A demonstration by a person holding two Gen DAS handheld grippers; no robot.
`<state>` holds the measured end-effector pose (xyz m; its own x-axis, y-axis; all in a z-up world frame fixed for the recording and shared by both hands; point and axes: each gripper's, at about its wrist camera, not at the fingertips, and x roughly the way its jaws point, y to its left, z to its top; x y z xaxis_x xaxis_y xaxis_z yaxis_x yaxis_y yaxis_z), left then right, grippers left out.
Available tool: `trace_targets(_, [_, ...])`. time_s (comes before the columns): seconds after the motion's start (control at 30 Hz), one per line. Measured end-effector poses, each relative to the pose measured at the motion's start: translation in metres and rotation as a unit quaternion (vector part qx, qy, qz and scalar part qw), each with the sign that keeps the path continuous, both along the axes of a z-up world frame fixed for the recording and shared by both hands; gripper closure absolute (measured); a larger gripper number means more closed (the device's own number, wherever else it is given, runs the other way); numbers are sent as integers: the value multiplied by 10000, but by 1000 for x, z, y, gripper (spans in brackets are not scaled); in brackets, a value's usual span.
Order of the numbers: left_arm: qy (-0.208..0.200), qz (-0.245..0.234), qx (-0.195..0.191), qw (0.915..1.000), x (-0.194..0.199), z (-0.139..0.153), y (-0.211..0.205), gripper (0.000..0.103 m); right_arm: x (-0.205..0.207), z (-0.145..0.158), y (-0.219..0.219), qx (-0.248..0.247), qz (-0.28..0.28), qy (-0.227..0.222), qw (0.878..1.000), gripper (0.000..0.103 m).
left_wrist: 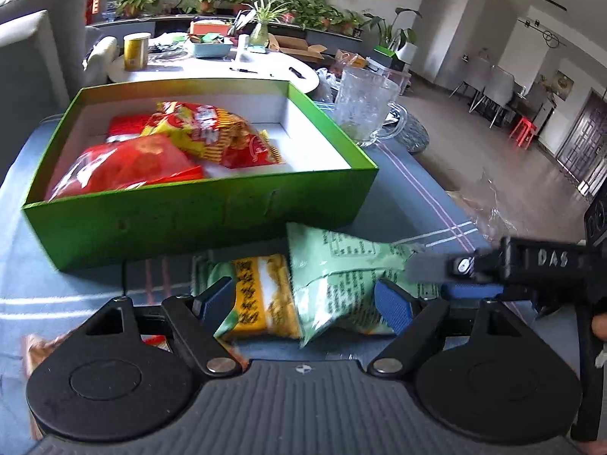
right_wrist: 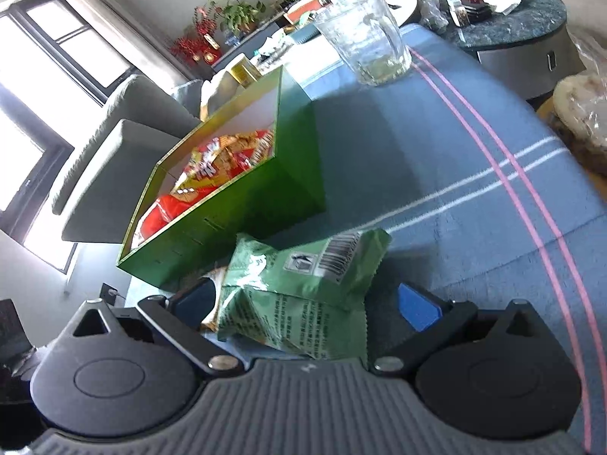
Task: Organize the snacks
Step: 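Grasp the green snack bag with the right gripper and lift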
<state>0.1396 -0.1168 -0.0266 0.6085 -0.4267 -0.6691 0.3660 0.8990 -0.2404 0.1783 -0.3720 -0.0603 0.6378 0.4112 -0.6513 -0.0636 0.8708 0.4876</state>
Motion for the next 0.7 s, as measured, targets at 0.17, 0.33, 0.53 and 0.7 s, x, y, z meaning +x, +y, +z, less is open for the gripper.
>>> trace_targets(0.17, [-148,-156,290,9993,6,-2,-14,25,4,-7,0,-154,-47,-30,9999,19])
trace_targets(0.33, [-70,-276,365,9989,8,-9,-18,25,5,-8,8,-813,86,-326,9961,28])
trace_targets(0.53, [-31,-369,485,9981,11,-12,-27,25,10,-11,1,-681,192,-374,9968,35])
trace_targets(0.7, [-45,-505,528,9973,14,-13,-37,25,10,-8,-8,-634,71,-352,9973,37])
